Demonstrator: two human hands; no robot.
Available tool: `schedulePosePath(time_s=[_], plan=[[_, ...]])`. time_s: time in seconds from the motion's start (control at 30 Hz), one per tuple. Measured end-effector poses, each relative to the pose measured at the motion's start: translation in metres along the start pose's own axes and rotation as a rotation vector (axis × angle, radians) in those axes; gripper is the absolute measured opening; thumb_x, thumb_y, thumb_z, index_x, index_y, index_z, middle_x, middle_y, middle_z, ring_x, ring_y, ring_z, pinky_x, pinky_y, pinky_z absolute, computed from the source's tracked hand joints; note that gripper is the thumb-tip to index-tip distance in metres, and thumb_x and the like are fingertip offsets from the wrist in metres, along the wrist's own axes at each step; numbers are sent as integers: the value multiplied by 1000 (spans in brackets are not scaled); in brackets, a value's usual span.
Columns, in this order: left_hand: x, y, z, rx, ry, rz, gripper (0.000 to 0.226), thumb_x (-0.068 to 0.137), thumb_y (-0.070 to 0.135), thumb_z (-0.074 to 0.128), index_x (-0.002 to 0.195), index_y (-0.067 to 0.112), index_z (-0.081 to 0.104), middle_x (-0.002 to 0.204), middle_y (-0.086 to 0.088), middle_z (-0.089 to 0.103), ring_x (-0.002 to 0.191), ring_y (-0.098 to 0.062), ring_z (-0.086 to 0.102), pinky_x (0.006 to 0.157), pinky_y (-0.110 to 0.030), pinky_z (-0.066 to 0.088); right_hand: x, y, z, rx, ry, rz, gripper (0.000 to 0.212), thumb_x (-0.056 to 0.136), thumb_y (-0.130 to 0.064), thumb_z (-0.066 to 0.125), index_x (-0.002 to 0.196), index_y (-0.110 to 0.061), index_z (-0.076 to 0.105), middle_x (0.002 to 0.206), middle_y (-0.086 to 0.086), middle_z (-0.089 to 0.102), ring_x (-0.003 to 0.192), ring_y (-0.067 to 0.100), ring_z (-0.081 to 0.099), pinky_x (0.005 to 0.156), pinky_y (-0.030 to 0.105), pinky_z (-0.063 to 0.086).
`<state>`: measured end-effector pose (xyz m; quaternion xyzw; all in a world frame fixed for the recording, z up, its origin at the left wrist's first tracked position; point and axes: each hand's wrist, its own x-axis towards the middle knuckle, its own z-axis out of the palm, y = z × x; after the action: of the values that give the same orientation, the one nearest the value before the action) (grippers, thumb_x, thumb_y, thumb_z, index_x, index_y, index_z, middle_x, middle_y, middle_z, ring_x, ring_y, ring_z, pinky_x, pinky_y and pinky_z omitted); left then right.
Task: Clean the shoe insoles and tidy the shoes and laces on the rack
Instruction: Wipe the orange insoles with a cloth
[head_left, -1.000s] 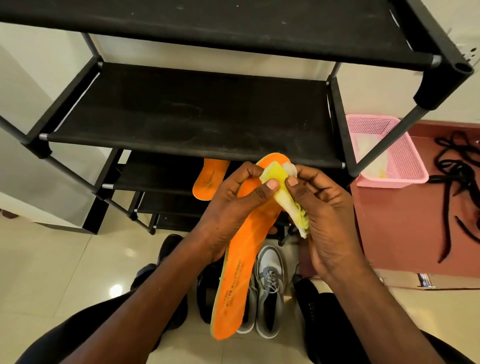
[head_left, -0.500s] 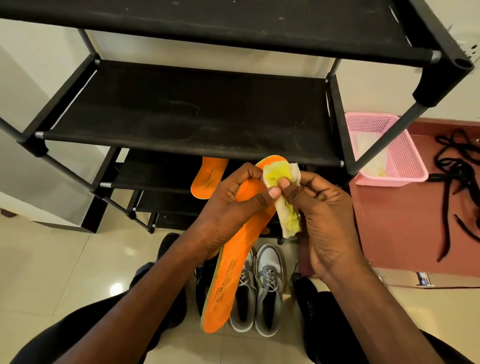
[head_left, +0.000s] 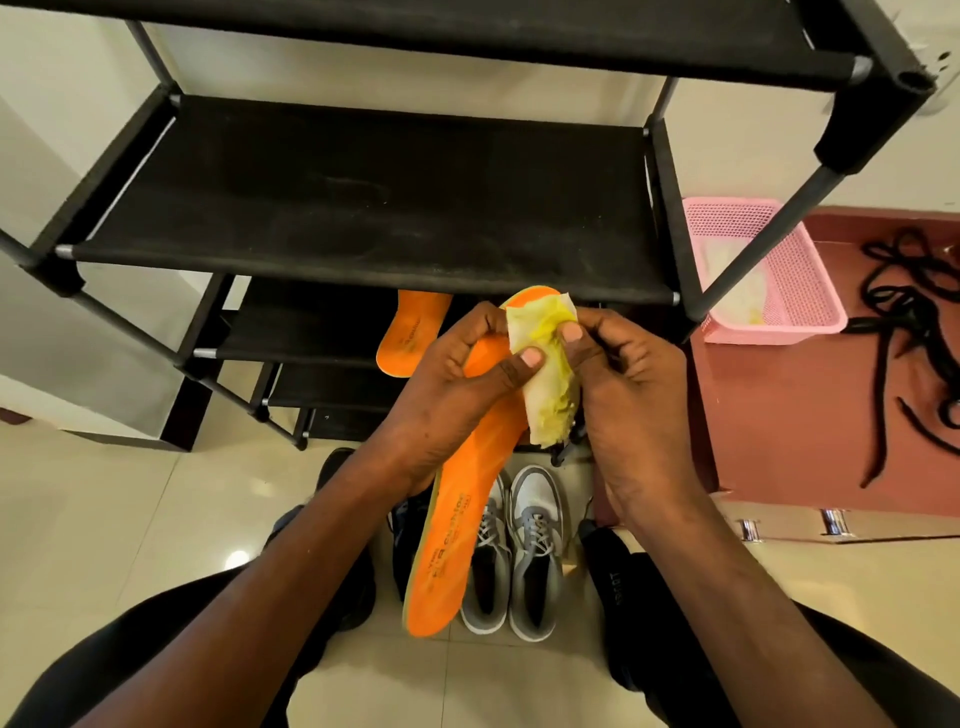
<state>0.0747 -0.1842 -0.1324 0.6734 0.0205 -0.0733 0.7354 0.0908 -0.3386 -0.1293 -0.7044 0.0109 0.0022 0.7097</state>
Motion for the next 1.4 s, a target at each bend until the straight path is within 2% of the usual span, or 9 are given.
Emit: schedulePosePath(time_s=[0.13, 0.27, 0.4, 0.53, 0.6, 0.73, 0.97, 1.27, 1.4], plan=[[-2, -1, -1, 12, -1, -6, 22, 99, 15, 64, 116, 2, 57, 113, -14, 70, 105, -30, 71, 88, -42, 61, -1, -3, 0, 34, -64, 10, 19, 100, -14, 67, 117, -12, 74, 107, 1, 79, 104, 18, 75, 88, 36, 62], [-5, -2, -3, 8, 8, -23, 20, 98, 16, 65, 111, 3, 57, 120, -20, 66, 112, -41, 65, 96, -56, 55, -1, 0, -1, -8, -45, 49, 17, 96, -10, 72, 111, -14, 76, 100, 1, 80, 97, 20, 76, 84, 37, 63], [-8, -3, -7, 9, 23, -30, 27, 99, 18, 65, 113, -2, 53, 122, -21, 64, 115, -39, 65, 101, -57, 53, -4, -7, 1, 44, -77, 23, 23, 97, -10, 70, 120, -14, 71, 105, 1, 79, 101, 14, 75, 85, 31, 62], [-11, 2, -12, -49, 62, -43, 33, 94, 21, 68, 111, -3, 52, 119, -28, 61, 108, -37, 66, 95, -56, 54, -9, -9, 3, 26, -156, 73, 40, 90, -5, 77, 127, -15, 64, 105, 8, 77, 98, 20, 76, 81, 33, 63], [-11, 2, -15, -58, 65, -51, 34, 93, 22, 66, 111, -3, 52, 122, -31, 57, 110, -42, 64, 90, -57, 56, -8, -8, 2, 4, -107, 79, 32, 94, 1, 70, 122, -14, 68, 97, 4, 78, 94, 15, 76, 79, 30, 62], [-13, 3, -17, -55, 63, -62, 30, 100, 17, 62, 118, -5, 51, 124, -29, 58, 107, -37, 67, 72, -39, 61, -8, -8, 3, 2, -56, 49, 15, 101, -7, 65, 114, -11, 70, 86, 0, 79, 83, 9, 74, 69, 21, 58], [-13, 2, -15, -11, 74, -39, 33, 99, 30, 65, 124, 10, 61, 125, -12, 68, 117, -30, 67, 103, -61, 51, -10, -5, 5, -18, -42, -13, 16, 105, -16, 59, 107, -13, 75, 92, 4, 77, 84, 11, 73, 69, 22, 58], [-8, 6, -11, -9, 72, -16, 22, 103, 22, 59, 124, 17, 63, 124, -6, 70, 113, -21, 70, 98, -44, 58, -2, -3, 4, 149, -9, 25, 18, 98, -5, 67, 116, -8, 62, 93, 5, 78, 88, 15, 75, 70, 26, 59], [-6, 9, -13, -35, 91, -15, 27, 102, 26, 62, 124, 11, 61, 125, -11, 68, 114, -27, 69, 96, -56, 57, -2, -4, 3, 128, -32, -28, 24, 94, 1, 70, 113, -8, 58, 83, -3, 70, 80, 11, 71, 60, 27, 58]])
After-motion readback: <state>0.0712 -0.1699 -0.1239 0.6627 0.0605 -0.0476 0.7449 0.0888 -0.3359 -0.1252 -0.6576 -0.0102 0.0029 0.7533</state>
